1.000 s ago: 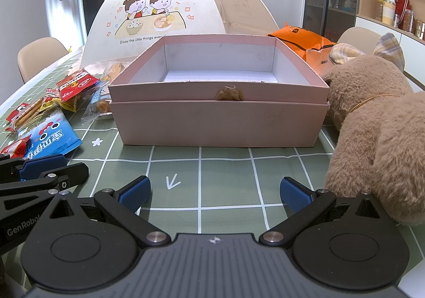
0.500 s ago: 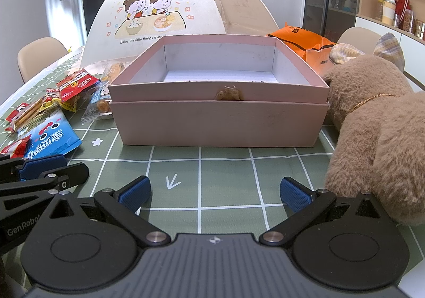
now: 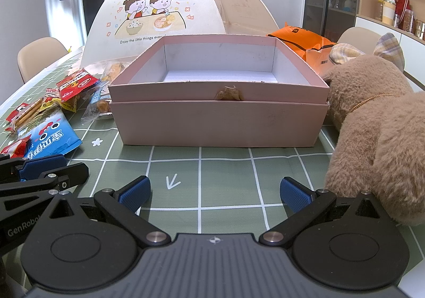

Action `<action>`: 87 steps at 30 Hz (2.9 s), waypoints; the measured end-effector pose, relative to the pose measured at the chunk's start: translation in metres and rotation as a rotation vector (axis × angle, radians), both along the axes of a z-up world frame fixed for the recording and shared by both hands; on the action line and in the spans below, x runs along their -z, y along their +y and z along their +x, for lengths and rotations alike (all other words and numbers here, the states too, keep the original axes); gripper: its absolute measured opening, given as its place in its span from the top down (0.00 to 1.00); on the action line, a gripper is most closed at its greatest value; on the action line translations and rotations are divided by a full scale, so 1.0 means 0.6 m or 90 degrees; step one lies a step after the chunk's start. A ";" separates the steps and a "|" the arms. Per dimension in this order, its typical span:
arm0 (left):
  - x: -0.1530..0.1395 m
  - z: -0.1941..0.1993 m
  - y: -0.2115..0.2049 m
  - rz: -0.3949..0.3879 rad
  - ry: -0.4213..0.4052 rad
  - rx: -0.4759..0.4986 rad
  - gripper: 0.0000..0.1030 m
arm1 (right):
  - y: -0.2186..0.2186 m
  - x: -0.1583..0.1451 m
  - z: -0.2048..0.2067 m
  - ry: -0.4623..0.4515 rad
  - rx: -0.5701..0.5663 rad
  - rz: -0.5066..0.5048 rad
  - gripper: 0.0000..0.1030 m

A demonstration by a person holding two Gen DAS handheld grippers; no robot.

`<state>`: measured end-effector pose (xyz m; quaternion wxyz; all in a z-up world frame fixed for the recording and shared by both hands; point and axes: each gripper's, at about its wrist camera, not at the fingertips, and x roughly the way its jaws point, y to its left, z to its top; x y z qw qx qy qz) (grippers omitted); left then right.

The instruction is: Organize snacks

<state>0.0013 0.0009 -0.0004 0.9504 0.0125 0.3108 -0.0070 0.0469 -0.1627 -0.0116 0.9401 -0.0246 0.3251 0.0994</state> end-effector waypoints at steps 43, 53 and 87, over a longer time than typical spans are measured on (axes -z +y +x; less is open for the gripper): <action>-0.097 -0.083 0.487 -0.211 0.086 -0.430 0.69 | 0.348 -0.093 -0.028 0.119 -0.362 -0.019 0.11; -0.089 -0.016 0.425 -0.156 0.102 -0.267 0.69 | 0.220 -0.074 -0.069 0.158 -0.335 -0.065 0.32; -0.102 0.034 0.379 -0.085 0.170 -0.164 0.36 | 0.270 -0.065 -0.040 0.099 -0.480 -0.100 0.22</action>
